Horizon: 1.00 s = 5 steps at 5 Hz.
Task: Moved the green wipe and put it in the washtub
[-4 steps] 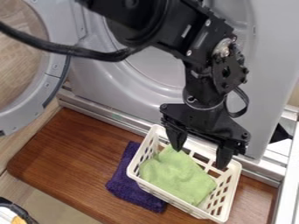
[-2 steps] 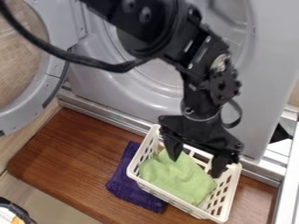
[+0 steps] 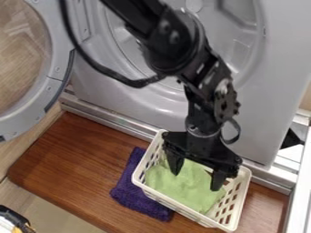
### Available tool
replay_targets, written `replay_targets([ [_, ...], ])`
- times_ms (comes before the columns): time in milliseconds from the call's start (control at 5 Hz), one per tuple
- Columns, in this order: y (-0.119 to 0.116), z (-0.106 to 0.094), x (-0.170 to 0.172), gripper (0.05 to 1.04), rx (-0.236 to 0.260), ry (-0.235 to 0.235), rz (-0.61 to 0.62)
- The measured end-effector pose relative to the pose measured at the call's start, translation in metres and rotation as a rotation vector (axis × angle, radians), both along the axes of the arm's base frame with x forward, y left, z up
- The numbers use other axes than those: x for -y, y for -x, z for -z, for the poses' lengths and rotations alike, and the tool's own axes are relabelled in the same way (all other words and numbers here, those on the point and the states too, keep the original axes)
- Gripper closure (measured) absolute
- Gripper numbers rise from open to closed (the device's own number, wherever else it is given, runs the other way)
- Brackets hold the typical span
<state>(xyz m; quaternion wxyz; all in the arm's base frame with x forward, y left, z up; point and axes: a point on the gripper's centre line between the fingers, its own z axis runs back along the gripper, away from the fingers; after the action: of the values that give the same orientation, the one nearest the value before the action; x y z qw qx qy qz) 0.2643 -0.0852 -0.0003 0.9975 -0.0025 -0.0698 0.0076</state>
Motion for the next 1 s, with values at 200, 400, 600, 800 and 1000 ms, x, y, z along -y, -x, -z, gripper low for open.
replay_targets([
  [200,-0.005,0.018,-0.003,0.083,-0.015,-0.020,-0.003],
  [400,-0.007,0.030,-0.006,0.083,-0.003,-0.028,0.000],
  [600,-0.005,0.044,-0.007,0.083,-0.010,-0.037,0.004],
  [800,-0.001,0.054,-0.009,0.143,-0.022,-0.032,-0.006],
  [1000,0.002,0.064,-0.013,0.429,-0.032,-0.052,-0.037],
])
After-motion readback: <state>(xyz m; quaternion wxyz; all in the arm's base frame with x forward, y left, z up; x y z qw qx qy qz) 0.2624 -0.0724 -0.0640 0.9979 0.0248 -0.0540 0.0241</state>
